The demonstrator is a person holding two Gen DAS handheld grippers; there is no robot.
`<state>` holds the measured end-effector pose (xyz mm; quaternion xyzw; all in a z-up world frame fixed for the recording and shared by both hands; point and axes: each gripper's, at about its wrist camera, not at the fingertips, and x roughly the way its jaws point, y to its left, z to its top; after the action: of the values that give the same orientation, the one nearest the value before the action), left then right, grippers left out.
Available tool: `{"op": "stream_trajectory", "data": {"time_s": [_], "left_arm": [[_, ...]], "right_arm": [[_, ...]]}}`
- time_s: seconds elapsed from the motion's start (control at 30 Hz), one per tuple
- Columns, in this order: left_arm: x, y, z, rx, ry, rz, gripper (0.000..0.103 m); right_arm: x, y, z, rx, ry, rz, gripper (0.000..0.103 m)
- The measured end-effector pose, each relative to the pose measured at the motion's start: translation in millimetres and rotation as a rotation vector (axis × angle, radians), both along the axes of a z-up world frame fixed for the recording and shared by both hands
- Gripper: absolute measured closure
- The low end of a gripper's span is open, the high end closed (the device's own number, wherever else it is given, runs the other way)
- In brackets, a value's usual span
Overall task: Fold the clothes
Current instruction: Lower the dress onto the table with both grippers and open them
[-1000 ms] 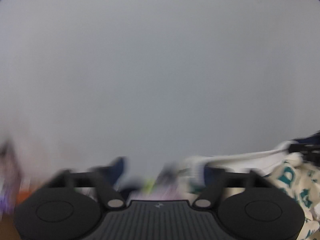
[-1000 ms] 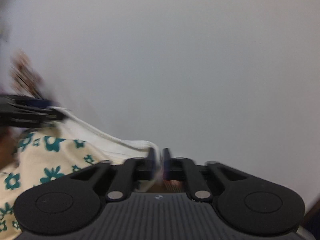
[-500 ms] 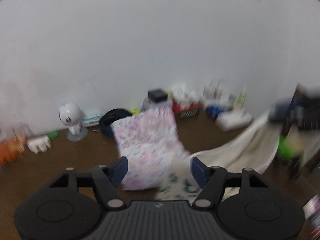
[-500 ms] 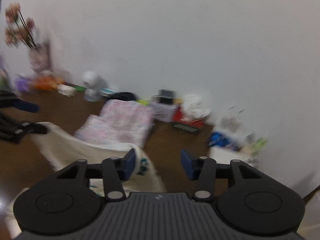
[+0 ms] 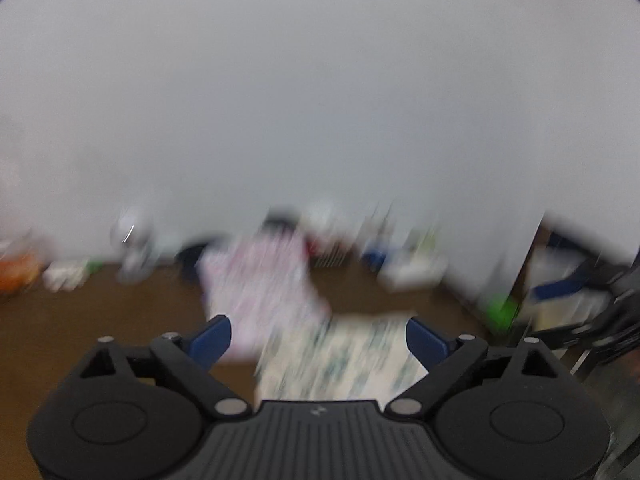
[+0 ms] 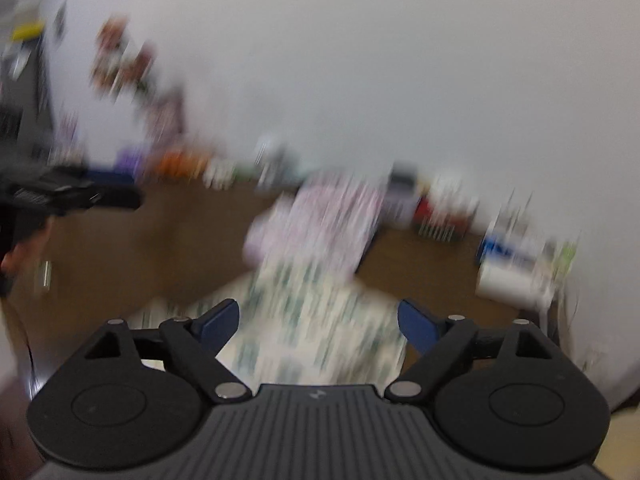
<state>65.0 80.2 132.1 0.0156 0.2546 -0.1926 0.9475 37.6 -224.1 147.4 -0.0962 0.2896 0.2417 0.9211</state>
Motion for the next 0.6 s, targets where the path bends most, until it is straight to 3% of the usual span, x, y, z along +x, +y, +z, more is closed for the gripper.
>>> {"op": "stream_trajectory", "data": {"time_s": [0.1,0.2,0.33,0.4,0.43,0.47,0.5,0.53,0.57,0.6], "left_arm": [[-21.4,-11.2,-75.0,0.125,0.085,0.063,0.02],[-26.7,-16.1,-104.2,0.238,0.076,0.12,0.023],[-20.0,-1.1,-111.5,0.175,0.14,0.193,0.023],[-17.2,3.5,-113.2,0.137,0.182,0.197,0.027],[-19.7,3.1,-113.5,0.133,0.185,0.187,0.043],[-22.3,2.8,-113.8,0.128,0.188,0.177,0.064],[-25.2,2.0,-114.0,0.127,0.19,0.167,0.077],[-28.6,1.0,-113.5,0.127,0.191,0.158,0.096],[-31.1,2.3,-112.1,0.115,0.193,0.155,0.095],[-34.4,5.3,-109.8,0.107,0.192,0.166,0.096]], "right_arm": [[-36.3,1.5,-56.7,-0.044,0.076,-0.041,0.029],[-50.5,0.4,-94.0,-0.057,0.13,-0.128,0.038],[-50.8,-6.4,-108.5,-0.056,0.107,-0.279,0.037],[-41.9,-7.5,-118.2,-0.028,0.125,-0.299,0.038],[-35.5,-6.9,-123.2,-0.012,0.15,-0.302,0.039],[-30.6,-4.5,-127.8,-0.005,0.16,-0.296,0.048],[-28.1,-0.7,-131.2,-0.008,0.161,-0.288,0.057],[-28.5,2.9,-131.8,-0.015,0.159,-0.28,0.074],[-30.9,6.8,-131.1,-0.019,0.145,-0.267,0.095],[-34.5,11.4,-129.5,-0.036,0.146,-0.257,0.097]]}}
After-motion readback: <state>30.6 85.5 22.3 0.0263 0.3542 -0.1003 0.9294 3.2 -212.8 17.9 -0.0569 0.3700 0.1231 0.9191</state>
